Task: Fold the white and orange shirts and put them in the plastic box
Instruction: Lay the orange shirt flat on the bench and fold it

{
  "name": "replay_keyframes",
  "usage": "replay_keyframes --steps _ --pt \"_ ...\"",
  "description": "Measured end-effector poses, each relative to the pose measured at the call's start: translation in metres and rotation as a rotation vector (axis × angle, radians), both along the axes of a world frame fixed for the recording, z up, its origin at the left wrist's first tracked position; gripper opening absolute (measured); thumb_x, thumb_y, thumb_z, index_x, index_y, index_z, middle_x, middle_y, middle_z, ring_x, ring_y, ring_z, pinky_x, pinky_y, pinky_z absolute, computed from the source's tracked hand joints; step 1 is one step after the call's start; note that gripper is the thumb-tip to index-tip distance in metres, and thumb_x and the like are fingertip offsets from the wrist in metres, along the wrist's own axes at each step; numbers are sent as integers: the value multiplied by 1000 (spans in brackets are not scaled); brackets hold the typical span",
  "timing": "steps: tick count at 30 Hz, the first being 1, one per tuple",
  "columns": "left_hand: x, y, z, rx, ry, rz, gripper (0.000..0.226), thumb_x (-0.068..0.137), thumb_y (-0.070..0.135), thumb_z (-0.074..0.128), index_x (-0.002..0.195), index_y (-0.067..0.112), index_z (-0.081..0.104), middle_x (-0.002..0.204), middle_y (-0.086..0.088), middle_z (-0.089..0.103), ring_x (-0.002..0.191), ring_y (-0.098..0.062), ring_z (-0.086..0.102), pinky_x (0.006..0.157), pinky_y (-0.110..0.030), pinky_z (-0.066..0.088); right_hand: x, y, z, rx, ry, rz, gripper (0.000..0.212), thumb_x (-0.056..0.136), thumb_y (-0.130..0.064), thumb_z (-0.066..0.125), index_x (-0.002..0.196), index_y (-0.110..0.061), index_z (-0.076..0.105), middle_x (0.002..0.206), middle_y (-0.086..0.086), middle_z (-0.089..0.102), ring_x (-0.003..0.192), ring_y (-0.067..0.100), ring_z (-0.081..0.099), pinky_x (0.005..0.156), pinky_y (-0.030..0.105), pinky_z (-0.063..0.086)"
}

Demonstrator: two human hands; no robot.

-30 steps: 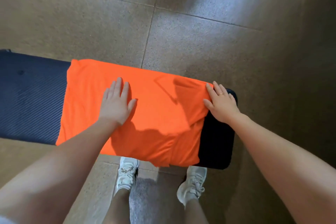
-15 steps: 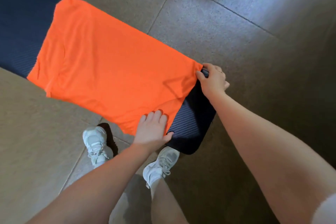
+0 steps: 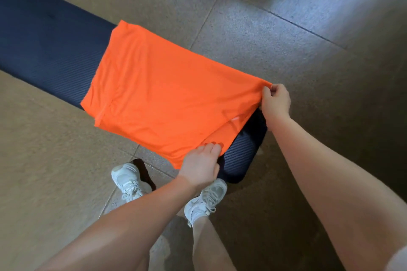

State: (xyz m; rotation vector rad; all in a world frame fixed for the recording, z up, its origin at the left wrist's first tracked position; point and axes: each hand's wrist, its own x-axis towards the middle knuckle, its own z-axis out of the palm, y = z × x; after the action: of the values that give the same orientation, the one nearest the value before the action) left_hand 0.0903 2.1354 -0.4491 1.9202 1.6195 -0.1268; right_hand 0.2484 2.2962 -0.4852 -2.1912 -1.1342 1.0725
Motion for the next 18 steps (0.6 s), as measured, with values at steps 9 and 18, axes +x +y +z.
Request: replay_keyframes --steps 9,18 --pt "2 4 42 -198 -345 158 22 82 4 45 102 5 52 104 -18 59 97 -33 56 74 -35 35 30 -8 54 10 -81 -158 20 85 -20 54 94 -4 62 84 9 63 81 22 58 88 45 50" --pt "-108 13 39 -216 -433 541 32 77 19 41 100 6 58 81 -23 63 83 -38 59 61 -28 26 -110 20 71 48 195 -73 12 76 -32 55 66 -28 52 71 1 63 78 35 66 73 49 52"
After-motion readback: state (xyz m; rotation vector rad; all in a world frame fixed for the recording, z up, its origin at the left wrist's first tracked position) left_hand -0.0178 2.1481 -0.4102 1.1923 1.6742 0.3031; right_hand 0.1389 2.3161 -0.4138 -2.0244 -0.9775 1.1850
